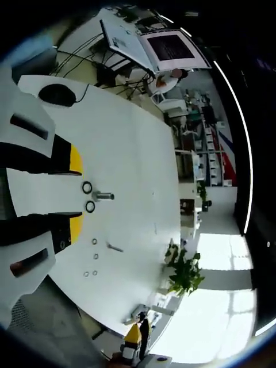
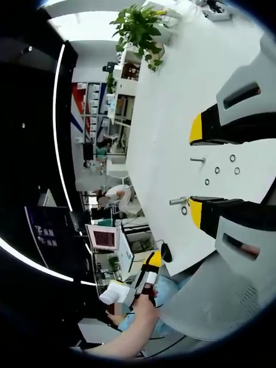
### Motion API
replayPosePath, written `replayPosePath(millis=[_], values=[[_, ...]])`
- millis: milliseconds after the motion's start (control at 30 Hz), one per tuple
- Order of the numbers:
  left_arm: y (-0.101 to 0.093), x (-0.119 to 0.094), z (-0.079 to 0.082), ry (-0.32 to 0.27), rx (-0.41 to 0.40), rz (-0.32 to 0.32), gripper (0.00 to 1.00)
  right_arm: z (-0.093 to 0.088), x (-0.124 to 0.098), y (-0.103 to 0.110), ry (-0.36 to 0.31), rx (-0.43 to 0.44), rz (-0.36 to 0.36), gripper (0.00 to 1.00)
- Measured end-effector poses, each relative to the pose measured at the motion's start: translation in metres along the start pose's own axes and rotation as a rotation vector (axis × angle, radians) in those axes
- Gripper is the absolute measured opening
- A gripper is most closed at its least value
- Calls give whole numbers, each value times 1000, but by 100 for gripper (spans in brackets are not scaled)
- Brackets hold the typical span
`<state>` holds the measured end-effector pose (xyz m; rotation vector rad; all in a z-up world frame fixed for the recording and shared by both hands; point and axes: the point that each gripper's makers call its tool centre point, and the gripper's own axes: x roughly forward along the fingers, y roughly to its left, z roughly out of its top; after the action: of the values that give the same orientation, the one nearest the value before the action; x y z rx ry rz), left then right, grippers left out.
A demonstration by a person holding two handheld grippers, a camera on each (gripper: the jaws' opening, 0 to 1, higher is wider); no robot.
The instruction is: Place the washer onto the threaded stud by aligning its center hole with the stud, sliding it down to the base, and recovering from edge contact or off-axis alignment until the washer reaches the visible bottom stop.
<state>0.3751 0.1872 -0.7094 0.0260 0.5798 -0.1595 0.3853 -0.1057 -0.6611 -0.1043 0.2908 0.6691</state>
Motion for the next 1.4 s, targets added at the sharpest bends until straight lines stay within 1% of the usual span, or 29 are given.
replayPosePath(millis=[100, 167, 233, 400, 533, 600, 733, 833, 900, 967, 1100, 1200, 1333, 1400], values=[[-1, 6, -1, 20, -2, -7, 24, -1, 1, 0, 7, 4, 6, 37], [-1, 11, -2, 40, 34, -5, 24, -4, 2, 2, 20, 8, 18, 37], [-4, 16, -1, 53, 42, -22, 24, -2, 2, 3, 15, 0, 18, 37], [-11, 32, 3, 95, 96, -37, 24, -1, 1, 0, 4, 9, 7, 37], [-15, 44, 7, 114, 109, -59, 24, -1, 1, 0, 6, 7, 8, 37], [-18, 51, 8, 140, 146, -73, 24, -1, 1, 1, 7, 3, 11, 37], [-22, 62, 8, 178, 164, -99, 24, -2, 2, 2, 12, 2, 13, 37], [-22, 73, 6, 207, 185, -115, 24, -2, 1, 1, 12, 0, 11, 37], [-23, 77, 6, 210, 186, -124, 24, -1, 1, 1, 10, -1, 10, 37], [-21, 82, -1, 253, 201, -125, 24, -1, 1, 1, 7, -1, 10, 37], [-22, 91, -5, 284, 206, -135, 24, -1, 1, 1, 7, -2, 9, 37], [-23, 99, -6, 307, 227, -142, 24, -2, 1, 1, 10, -2, 11, 37], [-18, 111, -9, 332, 248, -136, 24, -3, 1, 1, 15, -3, 12, 37], [-14, 116, -13, 357, 248, -127, 24, -3, 1, 1, 14, -3, 13, 37]])
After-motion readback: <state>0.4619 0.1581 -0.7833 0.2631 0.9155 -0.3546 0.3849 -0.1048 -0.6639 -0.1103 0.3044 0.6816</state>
